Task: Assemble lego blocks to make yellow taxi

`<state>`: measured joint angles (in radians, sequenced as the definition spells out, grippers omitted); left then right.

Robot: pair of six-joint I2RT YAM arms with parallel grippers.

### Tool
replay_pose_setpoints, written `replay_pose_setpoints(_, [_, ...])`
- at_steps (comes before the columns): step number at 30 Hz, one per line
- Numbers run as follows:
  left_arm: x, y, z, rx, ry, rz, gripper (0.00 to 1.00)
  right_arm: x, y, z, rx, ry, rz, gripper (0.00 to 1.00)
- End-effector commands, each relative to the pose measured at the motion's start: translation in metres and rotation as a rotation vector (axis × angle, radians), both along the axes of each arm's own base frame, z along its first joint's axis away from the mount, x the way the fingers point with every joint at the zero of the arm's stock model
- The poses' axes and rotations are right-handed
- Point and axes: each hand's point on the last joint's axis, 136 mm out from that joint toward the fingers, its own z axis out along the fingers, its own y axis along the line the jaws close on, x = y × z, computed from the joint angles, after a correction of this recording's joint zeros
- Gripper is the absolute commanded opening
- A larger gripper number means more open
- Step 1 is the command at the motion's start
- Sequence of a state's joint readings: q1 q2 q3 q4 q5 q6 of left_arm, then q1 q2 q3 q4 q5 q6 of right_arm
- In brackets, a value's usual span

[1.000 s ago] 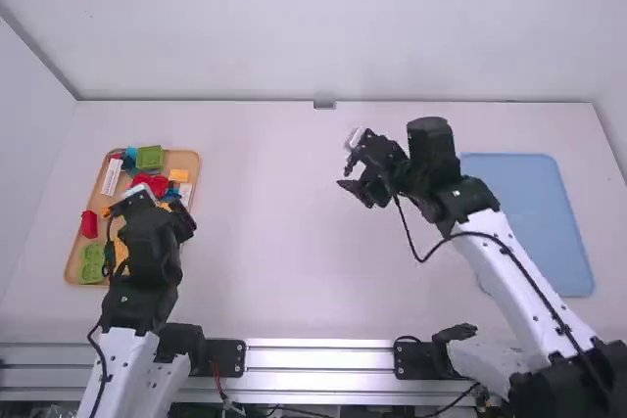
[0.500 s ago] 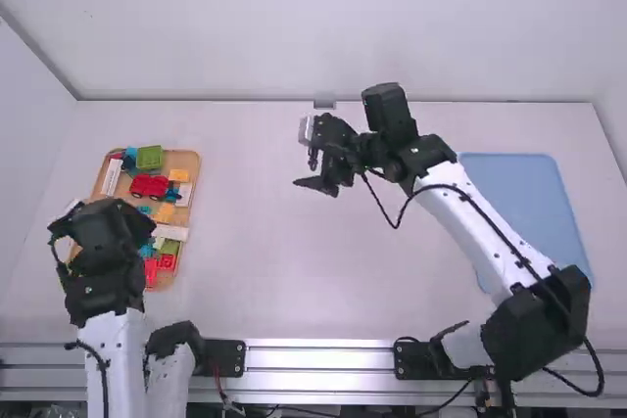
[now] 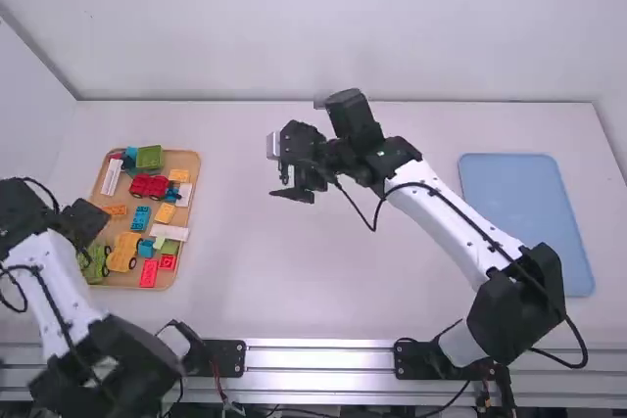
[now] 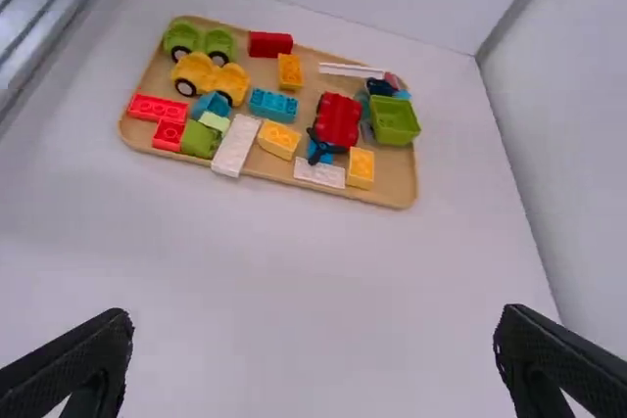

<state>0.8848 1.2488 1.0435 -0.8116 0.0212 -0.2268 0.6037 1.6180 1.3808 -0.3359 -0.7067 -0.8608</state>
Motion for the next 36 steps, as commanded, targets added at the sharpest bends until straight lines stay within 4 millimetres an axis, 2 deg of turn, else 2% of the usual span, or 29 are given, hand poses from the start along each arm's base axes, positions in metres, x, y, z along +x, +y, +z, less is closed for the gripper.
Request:
replay_pose_setpoints(1, [0.014,-0.002,-0.013,-0.061,0.037,-0.195,0.99,0.015,-0.001,0.008,-0.012,-0.046,-0.056,0.99])
replay_pose_setpoints(5, [0.019,0.004,-0.044,-0.101,0.176,-0.408,0.99,0.024,-0.004,0.016,0.03,-0.011,-0.1,0.99])
replay_pose_setpoints(6, [0.02,0.004,-0.045,-0.102,0.18,-0.42,0.99,0.025,-0.005,0.016,0.032,-0.011,-0.102,0.98])
replay_pose_setpoints(8, [0.021,0.007,-0.061,-0.118,0.244,-0.57,0.99,0.033,-0.008,0.021,0.051,-0.004,-0.131,0.99])
replay_pose_setpoints(9, [0.021,0.008,-0.071,-0.127,0.274,-0.662,0.88,0.037,-0.01,0.023,0.063,0.0,-0.148,0.98])
replay_pose_setpoints(11, [0.021,0.008,-0.082,-0.137,0.301,-0.756,0.83,0.04,-0.013,0.025,0.07,0.001,-0.159,0.98])
replay_pose_setpoints(13, [0.021,0.011,-0.095,-0.135,0.324,-0.861,0.83,0.042,-0.014,0.025,0.071,-0.002,-0.163,0.98])
replay_pose_setpoints(16, [0.023,0.009,-0.102,-0.126,0.341,-0.968,0.87,0.041,-0.014,0.024,0.069,0.001,-0.163,0.99])
replay_pose_setpoints(19, [0.024,0.007,-0.102,-0.11,0.35,-1.043,0.87,0.041,-0.013,0.024,0.069,0.001,-0.162,0.99])
replay_pose_setpoints(26, [0.018,0.004,-0.106,-0.118,0.36,-1.088,0.86,0.045,-0.016,0.021,0.052,-0.003,-0.188,0.99])
replay_pose_setpoints(31, [0.023,0.002,-0.107,-0.106,0.351,-1.116,0.71,0.046,-0.017,0.02,0.047,-0.004,-0.195,0.99])
replay_pose_setpoints(36, [0.023,-0.002,-0.107,-0.121,0.339,-1.108,0.73,0.046,-0.017,0.021,0.048,-0.006,-0.194,0.98])
